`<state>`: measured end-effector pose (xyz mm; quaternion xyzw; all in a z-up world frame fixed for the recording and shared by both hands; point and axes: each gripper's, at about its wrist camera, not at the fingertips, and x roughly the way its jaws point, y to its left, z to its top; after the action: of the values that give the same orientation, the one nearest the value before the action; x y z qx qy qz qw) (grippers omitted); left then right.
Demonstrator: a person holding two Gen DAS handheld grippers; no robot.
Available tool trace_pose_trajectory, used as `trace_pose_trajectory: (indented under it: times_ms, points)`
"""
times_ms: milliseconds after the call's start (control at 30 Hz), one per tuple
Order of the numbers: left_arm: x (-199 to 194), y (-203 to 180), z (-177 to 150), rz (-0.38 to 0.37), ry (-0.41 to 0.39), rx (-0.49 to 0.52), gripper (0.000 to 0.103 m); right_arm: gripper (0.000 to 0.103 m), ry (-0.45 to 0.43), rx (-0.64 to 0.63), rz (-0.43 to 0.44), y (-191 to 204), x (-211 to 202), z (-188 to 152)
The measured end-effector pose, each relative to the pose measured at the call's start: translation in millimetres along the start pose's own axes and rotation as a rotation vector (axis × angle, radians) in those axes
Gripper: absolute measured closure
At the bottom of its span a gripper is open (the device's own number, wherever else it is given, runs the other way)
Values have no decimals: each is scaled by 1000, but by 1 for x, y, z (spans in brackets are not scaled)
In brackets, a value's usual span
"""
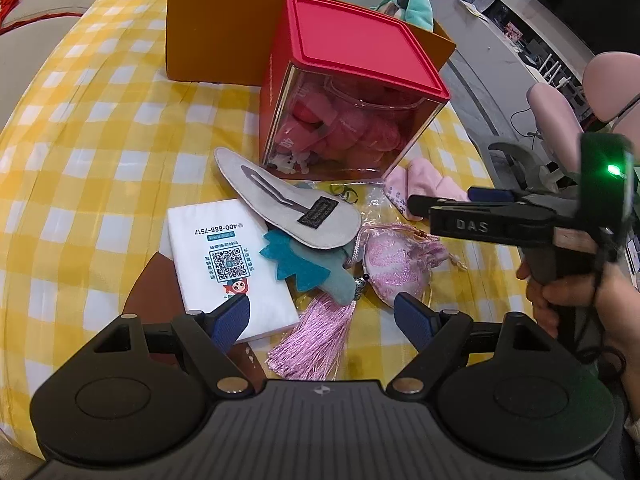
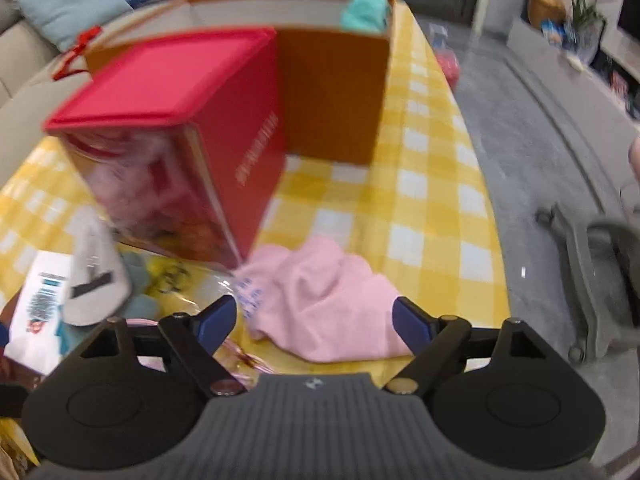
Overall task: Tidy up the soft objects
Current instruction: 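Move both tools back over the pile beside the red container, then grasp the pink cloth with the right gripper while the left grasps the white insole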
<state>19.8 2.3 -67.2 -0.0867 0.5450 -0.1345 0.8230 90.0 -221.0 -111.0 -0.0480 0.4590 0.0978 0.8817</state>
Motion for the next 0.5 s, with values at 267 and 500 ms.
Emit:
trace_pose_trajectory:
  times_ms: [267,500]
  points:
    - [5,3,1,11,23,-22,7,34,53,49,2,-13,24,2]
    - [7,5,1,21,30,-27,7,82,14,-25,-20,-5,20,1]
